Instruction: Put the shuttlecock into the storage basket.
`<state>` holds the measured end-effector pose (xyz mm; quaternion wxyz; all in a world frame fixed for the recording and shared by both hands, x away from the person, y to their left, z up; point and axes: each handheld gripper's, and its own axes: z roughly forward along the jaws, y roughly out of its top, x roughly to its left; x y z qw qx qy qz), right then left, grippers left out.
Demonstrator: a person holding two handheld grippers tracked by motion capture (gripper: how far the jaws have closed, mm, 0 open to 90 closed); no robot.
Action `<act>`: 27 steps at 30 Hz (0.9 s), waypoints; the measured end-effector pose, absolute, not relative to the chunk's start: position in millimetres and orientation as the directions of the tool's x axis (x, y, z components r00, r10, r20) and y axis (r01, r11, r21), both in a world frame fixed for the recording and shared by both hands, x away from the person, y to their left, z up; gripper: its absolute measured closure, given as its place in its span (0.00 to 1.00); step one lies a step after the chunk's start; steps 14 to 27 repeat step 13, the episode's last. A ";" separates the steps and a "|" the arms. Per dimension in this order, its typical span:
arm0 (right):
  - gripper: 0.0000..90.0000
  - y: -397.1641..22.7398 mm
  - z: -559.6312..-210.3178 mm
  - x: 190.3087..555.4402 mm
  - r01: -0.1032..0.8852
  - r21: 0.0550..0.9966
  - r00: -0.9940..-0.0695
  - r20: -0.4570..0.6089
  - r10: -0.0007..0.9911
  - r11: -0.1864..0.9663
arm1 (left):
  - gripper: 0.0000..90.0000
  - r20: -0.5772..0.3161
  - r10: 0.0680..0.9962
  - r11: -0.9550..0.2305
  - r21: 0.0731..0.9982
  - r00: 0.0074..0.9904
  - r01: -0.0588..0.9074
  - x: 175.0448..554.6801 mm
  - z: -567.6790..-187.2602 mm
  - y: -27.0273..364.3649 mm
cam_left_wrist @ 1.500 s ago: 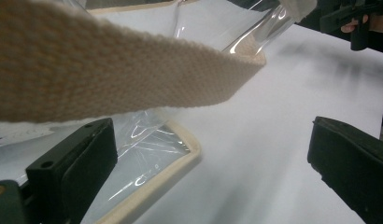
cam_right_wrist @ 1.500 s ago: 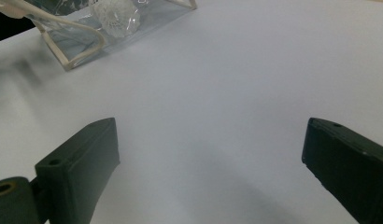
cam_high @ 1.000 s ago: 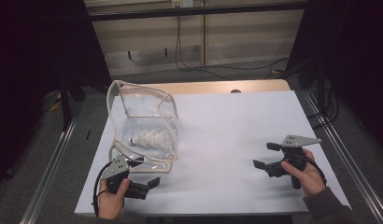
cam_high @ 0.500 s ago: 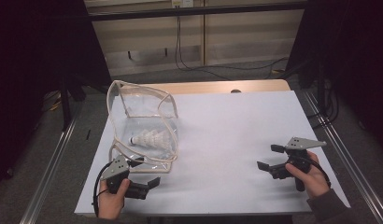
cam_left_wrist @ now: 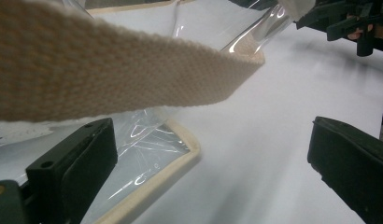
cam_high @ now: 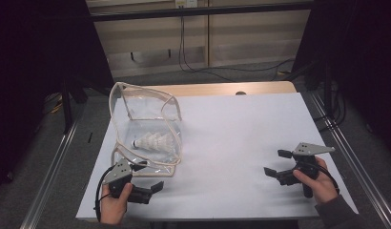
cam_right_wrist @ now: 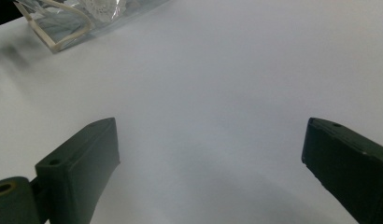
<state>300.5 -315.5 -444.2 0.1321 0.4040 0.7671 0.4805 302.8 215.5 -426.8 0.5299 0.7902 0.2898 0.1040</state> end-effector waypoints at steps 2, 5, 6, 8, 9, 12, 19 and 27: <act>0.04 -315.9 -444.3 300.3 0.491 0.846 -0.640 0.186 0.746 0.210 | 0.02 -0.136 0.570 -0.274 0.898 0.810 0.344 303.0 -426.7 215.9; 0.04 -316.3 -443.6 299.8 0.487 0.849 -0.639 0.185 0.747 0.206 | 0.02 -0.146 0.568 -0.266 0.899 0.810 0.349 302.6 -427.5 215.1; 0.04 -316.2 -443.3 299.6 0.486 0.849 -0.638 0.184 0.748 0.206 | 0.02 -0.144 0.567 -0.268 0.899 0.811 0.347 302.5 -427.5 214.9; 0.04 -316.0 -443.3 299.6 0.486 0.849 -0.639 0.184 0.747 0.207 | 0.02 -0.145 0.565 -0.270 0.898 0.812 0.348 302.3 -427.6 214.5; 0.04 -316.0 -443.3 299.6 0.485 0.850 -0.639 0.184 0.747 0.206 | 0.02 -0.142 0.568 -0.271 0.898 0.811 0.347 302.1 -427.5 214.3; 0.04 -316.4 -443.2 299.3 0.481 0.852 -0.639 0.180 0.748 0.206 | 0.02 -0.141 0.570 -0.271 0.898 0.810 0.347 301.9 -427.0 214.3; 0.04 -316.6 -443.6 299.3 0.478 0.854 -0.640 0.178 0.748 0.206 | 0.02 -0.141 0.570 -0.271 0.898 0.810 0.347 301.9 -427.0 214.3; 0.04 -316.6 -443.6 299.3 0.478 0.854 -0.640 0.178 0.748 0.206 | 0.02 -0.141 0.570 -0.271 0.898 0.810 0.347 301.9 -427.0 214.3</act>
